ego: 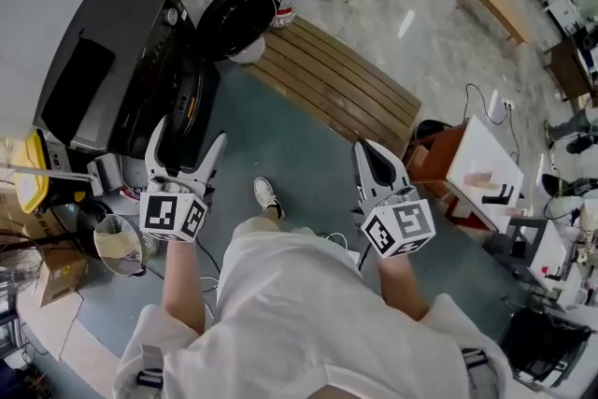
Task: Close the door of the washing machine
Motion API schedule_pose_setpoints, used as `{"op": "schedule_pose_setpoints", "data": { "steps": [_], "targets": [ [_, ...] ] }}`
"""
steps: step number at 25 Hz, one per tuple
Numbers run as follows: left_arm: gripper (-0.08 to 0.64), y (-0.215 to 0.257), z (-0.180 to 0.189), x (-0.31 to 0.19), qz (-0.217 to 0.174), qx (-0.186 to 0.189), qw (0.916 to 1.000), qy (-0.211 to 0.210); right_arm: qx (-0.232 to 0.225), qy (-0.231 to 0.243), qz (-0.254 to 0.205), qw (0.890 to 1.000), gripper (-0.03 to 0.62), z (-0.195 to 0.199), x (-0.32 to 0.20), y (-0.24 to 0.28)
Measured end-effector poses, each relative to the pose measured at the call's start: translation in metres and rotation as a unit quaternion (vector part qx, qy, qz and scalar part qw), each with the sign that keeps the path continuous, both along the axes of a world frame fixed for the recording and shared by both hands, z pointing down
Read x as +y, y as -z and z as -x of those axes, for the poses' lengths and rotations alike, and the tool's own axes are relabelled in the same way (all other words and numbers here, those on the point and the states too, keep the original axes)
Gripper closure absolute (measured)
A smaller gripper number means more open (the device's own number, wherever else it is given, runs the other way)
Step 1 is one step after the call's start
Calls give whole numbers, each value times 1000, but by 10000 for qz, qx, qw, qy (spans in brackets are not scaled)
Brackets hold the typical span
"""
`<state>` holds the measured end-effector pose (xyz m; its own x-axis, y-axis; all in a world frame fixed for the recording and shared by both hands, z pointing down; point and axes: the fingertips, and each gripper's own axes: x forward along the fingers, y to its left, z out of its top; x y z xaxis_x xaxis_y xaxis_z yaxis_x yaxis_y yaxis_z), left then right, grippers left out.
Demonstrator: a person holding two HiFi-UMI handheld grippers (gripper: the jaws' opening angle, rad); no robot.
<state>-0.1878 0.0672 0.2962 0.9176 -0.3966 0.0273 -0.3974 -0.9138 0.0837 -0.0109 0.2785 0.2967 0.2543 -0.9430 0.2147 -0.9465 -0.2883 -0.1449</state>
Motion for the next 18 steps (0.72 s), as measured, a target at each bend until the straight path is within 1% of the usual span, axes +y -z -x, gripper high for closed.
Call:
{"op": "schedule_pose_setpoints", "data": {
  "steps": [4, 7, 10, 13, 16, 18],
  "targets": [
    [129, -5, -40, -63, 23, 69, 10000, -54, 290, 234, 158, 9992, 597, -20, -70, 15],
    [129, -13, -67, -99, 138, 155, 9996, -170, 351, 296, 213, 9987, 597, -30, -111, 21],
    [129, -18, -88, -124, 224, 160, 9992, -276, 288, 397, 214, 9986, 597, -34, -143, 22],
    [129, -22, -108, -138, 327, 106, 9987, -384, 216, 508, 260, 9981, 597, -42, -162, 22],
    [129, -26, -135, -150, 379, 77, 9980, -493, 132, 571, 367, 9976, 597, -63, -180, 16],
    [129, -30, -152, -160, 356, -43, 9980, -515, 27, 622, 427, 9971, 597, -80, -196, 6]
  ]
}}
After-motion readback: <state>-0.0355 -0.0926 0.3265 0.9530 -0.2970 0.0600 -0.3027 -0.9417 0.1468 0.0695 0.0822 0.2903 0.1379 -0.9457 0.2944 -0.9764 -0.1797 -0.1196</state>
